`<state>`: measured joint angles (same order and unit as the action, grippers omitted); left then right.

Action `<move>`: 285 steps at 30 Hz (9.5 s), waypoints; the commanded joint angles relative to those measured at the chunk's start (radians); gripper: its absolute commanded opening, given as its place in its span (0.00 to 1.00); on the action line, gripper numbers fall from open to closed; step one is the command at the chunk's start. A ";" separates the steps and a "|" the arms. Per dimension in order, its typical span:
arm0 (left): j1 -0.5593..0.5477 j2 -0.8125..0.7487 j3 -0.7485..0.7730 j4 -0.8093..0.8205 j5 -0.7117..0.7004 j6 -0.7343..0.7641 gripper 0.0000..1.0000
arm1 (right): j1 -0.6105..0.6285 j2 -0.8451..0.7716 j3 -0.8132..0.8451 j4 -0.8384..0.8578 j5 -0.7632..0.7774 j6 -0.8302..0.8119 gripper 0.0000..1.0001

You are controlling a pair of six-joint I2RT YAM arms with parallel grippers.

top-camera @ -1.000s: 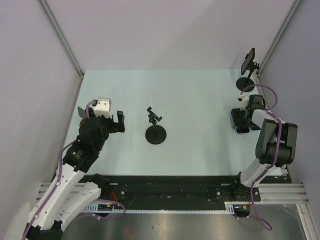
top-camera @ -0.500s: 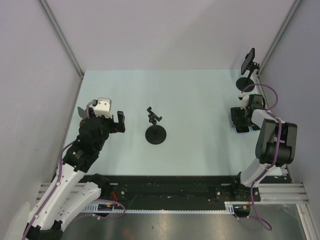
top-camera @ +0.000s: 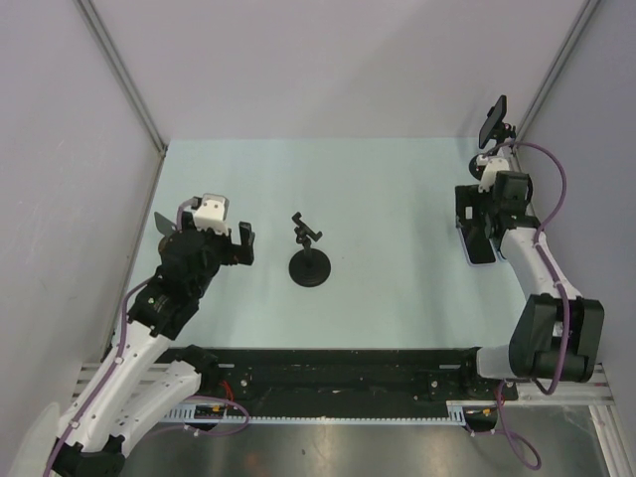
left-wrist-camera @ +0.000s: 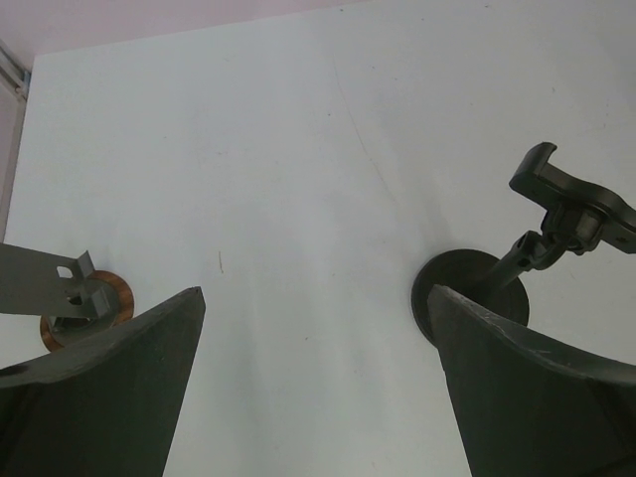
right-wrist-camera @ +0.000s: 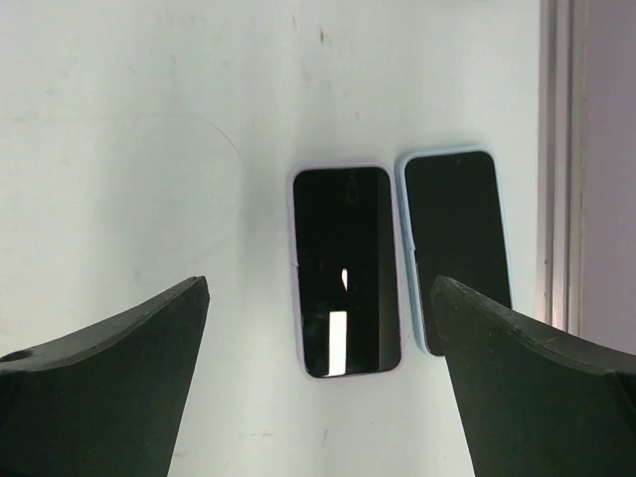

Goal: Remove the phone from the phone stand

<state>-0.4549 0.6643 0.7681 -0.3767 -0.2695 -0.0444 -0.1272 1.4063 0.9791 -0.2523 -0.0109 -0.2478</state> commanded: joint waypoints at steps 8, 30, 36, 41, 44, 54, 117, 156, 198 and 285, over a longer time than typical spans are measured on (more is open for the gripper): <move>0.007 0.038 0.008 0.036 0.150 -0.002 1.00 | 0.084 -0.208 0.010 0.018 -0.046 0.369 1.00; -0.350 0.371 0.241 0.041 -0.065 -0.420 1.00 | 0.320 -0.780 -0.079 -0.280 0.009 0.364 1.00; -0.352 0.503 0.318 0.038 -0.166 -0.442 1.00 | 0.380 -0.831 -0.109 -0.283 0.063 0.312 1.00; -0.352 0.604 0.378 0.038 -0.215 -0.414 0.97 | 0.480 -0.869 -0.131 -0.288 0.187 0.260 1.00; -0.352 0.635 0.389 0.036 -0.223 -0.414 0.88 | 0.538 -0.895 -0.151 -0.283 0.247 0.251 1.00; -0.341 0.664 0.381 0.022 -0.212 -0.425 0.55 | 0.663 -0.984 -0.221 -0.242 0.380 0.191 1.00; 0.452 0.744 0.454 0.064 0.128 0.029 0.38 | 0.725 -0.997 -0.269 -0.223 0.430 0.185 0.99; 0.389 0.252 0.297 0.075 0.359 -0.127 1.00 | 0.537 -0.422 0.139 -0.249 0.454 0.318 1.00; 0.188 0.432 0.229 0.082 0.383 -0.063 1.00 | -0.086 0.887 1.156 0.274 -0.055 0.251 0.70; -0.186 0.641 0.367 0.165 0.583 0.008 0.72 | 0.785 -0.560 -0.194 0.087 -0.090 0.234 0.91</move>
<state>-0.5976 1.3022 1.0878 -0.2344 0.4038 -0.0292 0.6529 0.8833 0.7975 -0.2108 -0.1444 -0.0349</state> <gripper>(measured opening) 0.764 0.913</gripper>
